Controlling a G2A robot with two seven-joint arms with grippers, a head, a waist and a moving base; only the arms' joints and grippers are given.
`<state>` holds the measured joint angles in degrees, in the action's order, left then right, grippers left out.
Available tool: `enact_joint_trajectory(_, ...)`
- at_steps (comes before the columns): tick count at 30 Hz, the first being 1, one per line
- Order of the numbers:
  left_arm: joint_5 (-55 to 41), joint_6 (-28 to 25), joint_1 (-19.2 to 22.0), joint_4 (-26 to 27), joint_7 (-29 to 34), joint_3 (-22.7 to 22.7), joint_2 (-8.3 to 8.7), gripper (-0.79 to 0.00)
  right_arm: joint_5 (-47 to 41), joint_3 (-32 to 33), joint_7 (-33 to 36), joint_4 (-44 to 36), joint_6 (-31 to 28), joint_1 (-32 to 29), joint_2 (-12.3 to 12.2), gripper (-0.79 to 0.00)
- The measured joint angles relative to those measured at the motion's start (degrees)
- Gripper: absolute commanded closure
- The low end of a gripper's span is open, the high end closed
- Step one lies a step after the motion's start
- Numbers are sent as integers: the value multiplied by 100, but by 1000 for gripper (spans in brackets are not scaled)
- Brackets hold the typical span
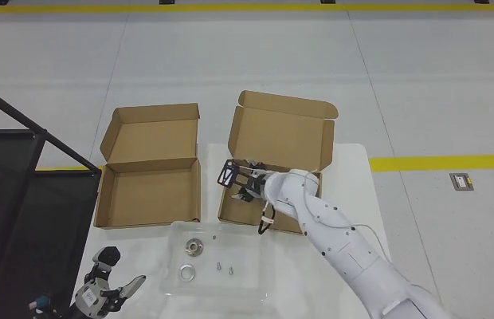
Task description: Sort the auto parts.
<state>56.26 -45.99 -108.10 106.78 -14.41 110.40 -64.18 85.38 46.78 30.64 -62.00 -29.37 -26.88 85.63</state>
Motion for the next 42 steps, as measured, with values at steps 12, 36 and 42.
enact_joint_trajectory(12, 0, 0, 0, 0, 0, 0, 0, -785, 412, 378, 537, -2528, -1525, -1407, -420, -785)
enact_joint_trajectory(36, -315, 663, -148, 525, 244, -142, -60, -785, 723, -1081, 1075, -2245, -1656, -902, -21, -785)
enact_joint_trajectory(42, -315, 683, -156, 537, 249, -135, -62, -785, 483, -1445, 1268, -1860, -1761, -792, 158, -785)
